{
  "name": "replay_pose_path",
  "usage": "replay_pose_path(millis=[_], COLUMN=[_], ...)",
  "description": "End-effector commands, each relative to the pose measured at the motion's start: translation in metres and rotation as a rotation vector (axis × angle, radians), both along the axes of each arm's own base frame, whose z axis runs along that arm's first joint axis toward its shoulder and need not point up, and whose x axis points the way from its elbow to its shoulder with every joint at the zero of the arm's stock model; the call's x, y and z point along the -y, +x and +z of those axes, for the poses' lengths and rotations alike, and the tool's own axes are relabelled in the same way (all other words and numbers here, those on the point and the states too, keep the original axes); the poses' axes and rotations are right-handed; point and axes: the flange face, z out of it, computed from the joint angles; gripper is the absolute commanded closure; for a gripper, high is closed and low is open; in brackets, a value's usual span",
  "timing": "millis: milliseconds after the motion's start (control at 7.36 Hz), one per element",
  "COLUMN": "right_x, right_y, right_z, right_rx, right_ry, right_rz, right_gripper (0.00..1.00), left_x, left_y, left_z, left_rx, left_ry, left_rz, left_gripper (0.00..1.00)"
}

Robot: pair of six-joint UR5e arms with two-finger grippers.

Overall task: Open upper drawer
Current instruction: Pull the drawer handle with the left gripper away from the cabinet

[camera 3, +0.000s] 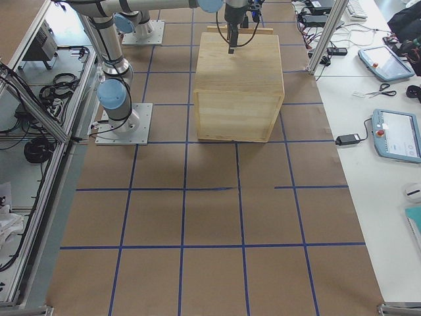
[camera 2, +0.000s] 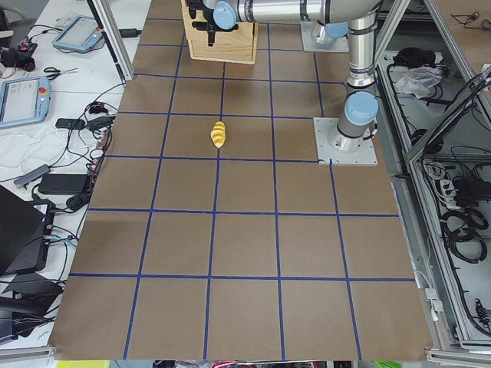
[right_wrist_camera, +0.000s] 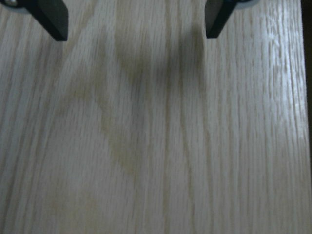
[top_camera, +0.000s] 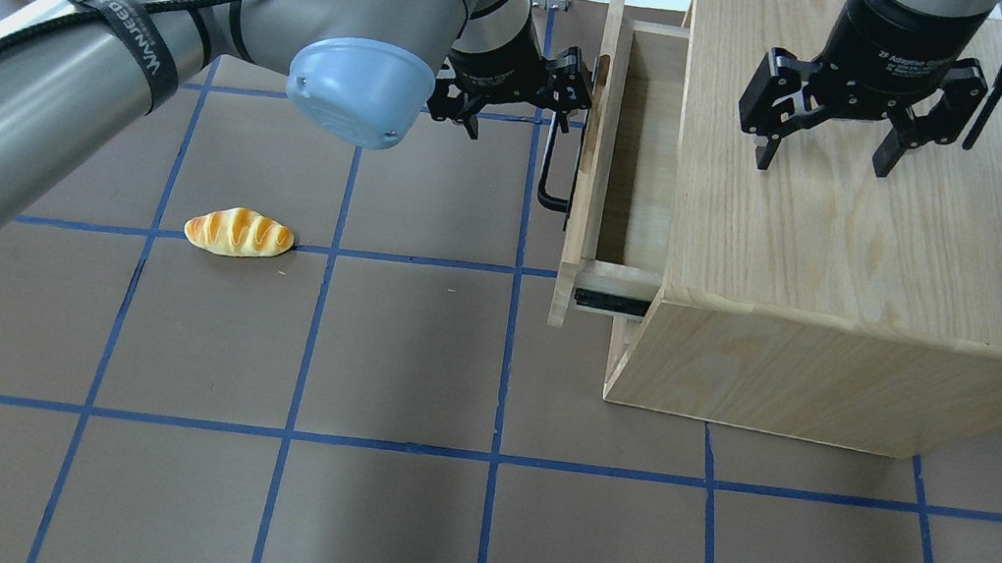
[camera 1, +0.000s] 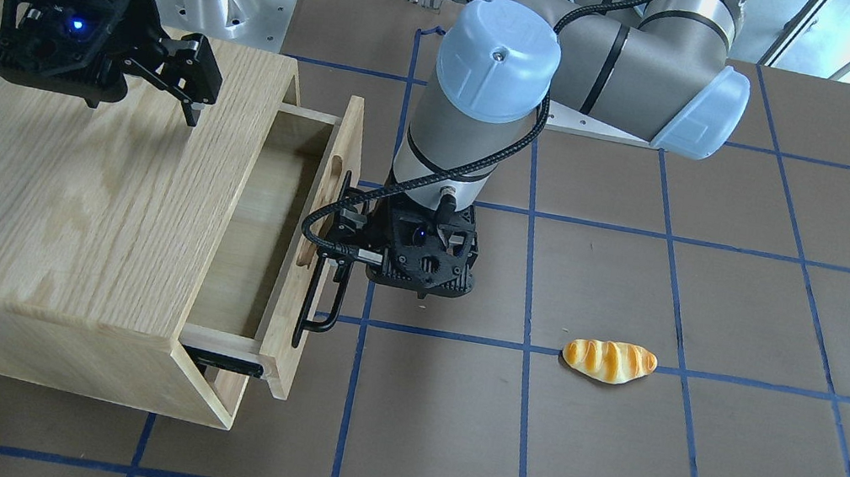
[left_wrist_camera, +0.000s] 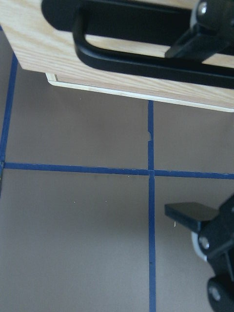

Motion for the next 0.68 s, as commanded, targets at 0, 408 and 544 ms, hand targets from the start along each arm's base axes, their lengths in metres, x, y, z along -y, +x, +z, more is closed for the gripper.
replay_pose_path(millis=[0,408,544], right_x=[0.0,0.0,0.0], right_y=[0.0,0.0,0.0], right_z=[0.0,0.0,-0.001], right_rx=[0.0,0.0,0.0], right_ry=[0.0,0.0,0.001], right_rz=[-0.001,-0.001,-0.001], right_gripper=[0.0,0.0,0.0], left_x=[0.002,0.011,0.011], left_y=[0.009,0.026,0.029], left_z=[0.0,0.001,0.003], left_rx=[0.012,0.012,0.013], left_ry=[0.012,0.013,0.011], left_rz=[0.013,0.044,0.047], left_gripper=[0.0,0.0,0.0])
